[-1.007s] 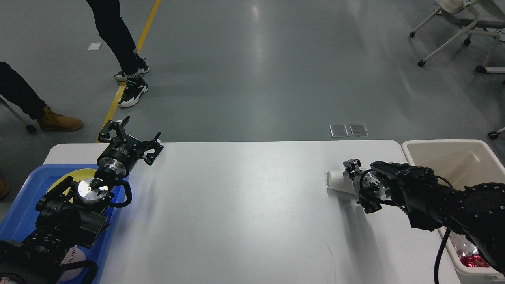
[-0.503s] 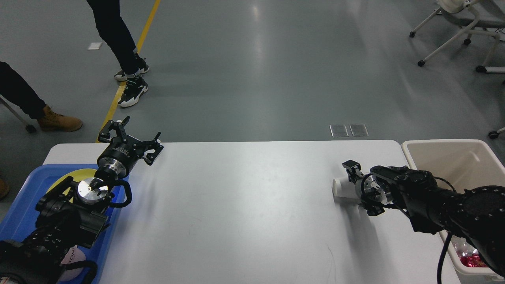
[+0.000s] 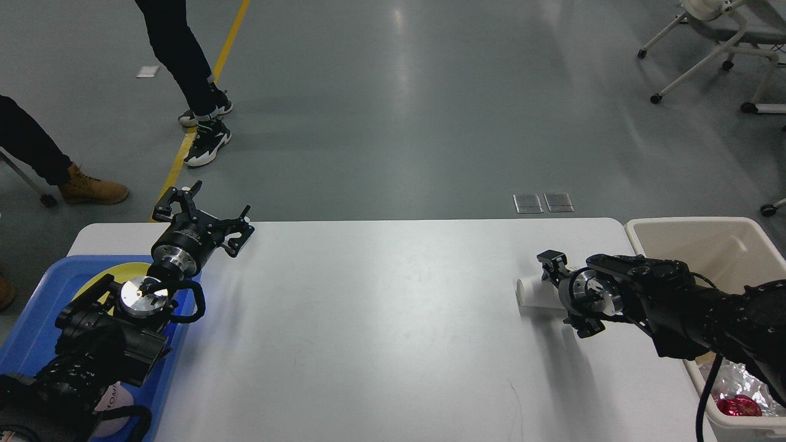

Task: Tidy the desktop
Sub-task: 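Lift the white paper cup and carry it over the white bin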

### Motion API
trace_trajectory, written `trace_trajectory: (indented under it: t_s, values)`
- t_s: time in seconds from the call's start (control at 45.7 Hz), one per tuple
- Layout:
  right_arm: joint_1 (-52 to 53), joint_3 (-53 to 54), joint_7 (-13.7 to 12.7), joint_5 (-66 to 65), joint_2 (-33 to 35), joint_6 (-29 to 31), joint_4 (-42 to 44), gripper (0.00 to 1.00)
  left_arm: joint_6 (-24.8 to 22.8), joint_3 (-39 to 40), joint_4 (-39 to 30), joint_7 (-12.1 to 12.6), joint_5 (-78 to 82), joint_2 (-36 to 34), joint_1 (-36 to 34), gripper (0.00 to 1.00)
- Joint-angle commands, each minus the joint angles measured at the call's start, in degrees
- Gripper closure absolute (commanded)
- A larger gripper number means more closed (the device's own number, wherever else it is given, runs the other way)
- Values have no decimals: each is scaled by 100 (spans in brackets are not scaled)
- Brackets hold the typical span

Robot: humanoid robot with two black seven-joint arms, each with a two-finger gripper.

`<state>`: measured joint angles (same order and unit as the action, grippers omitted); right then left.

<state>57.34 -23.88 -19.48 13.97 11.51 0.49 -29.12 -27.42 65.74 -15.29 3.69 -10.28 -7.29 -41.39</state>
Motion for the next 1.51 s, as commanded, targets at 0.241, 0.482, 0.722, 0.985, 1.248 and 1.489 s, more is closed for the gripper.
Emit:
trace_trajectory:
  t_s: [0.241,0.482,0.722,0.985,1.248,1.489]
  values:
    - [102,-3,-12,-8,176,13,-68,0,0,0,0,0,0,0,0,4]
    - [208,-3,-12,-17,220,13,-155,0,0,0,0,0,0,0,0,4]
    - [93,-12,-3,-210,185,-31,-76,0,0,0,0,0,0,0,0,4]
    - [-12,-12,6,-571,-9,-84,64,1,0,0,0,0,0,0,0,4]
    - [-82,-12,6,-615,-132,-93,73,17,0,0,0,0,0,0,0,4]
    - [-91,-12,6,-738,-132,-66,73,56,0,0,0,0,0,0,0,4]
